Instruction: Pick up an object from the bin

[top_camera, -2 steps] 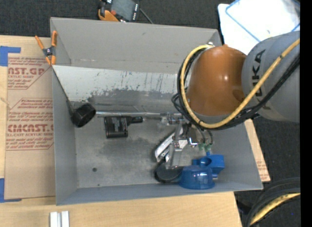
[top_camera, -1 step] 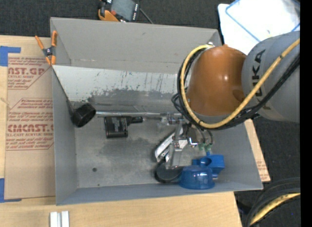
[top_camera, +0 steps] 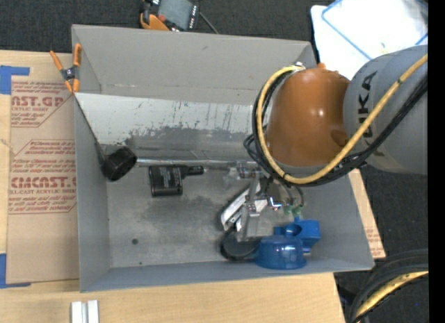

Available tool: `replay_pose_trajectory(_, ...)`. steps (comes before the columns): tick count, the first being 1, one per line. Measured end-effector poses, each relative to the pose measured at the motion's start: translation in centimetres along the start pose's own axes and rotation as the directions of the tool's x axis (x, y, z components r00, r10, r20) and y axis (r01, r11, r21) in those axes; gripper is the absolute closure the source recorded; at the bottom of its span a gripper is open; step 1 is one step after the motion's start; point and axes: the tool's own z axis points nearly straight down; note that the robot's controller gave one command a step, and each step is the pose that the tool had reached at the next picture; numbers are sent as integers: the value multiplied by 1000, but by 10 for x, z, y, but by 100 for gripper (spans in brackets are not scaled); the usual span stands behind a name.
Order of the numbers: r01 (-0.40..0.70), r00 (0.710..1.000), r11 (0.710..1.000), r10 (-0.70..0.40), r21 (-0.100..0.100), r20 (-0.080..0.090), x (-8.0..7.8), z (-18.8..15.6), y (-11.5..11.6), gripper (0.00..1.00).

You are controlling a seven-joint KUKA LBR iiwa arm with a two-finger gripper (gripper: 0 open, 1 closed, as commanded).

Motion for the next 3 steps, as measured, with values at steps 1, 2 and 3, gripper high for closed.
replay_pose_trajectory(1,41,999,999,-41,-2,1,-53,33,20,0)
replay_pose_trajectory(2,279,960,960,-279,-1,-10,-8,105,-11,0)
replay_pose_trajectory(3,269,963,963,-269,4,10,-64,88,-96,0)
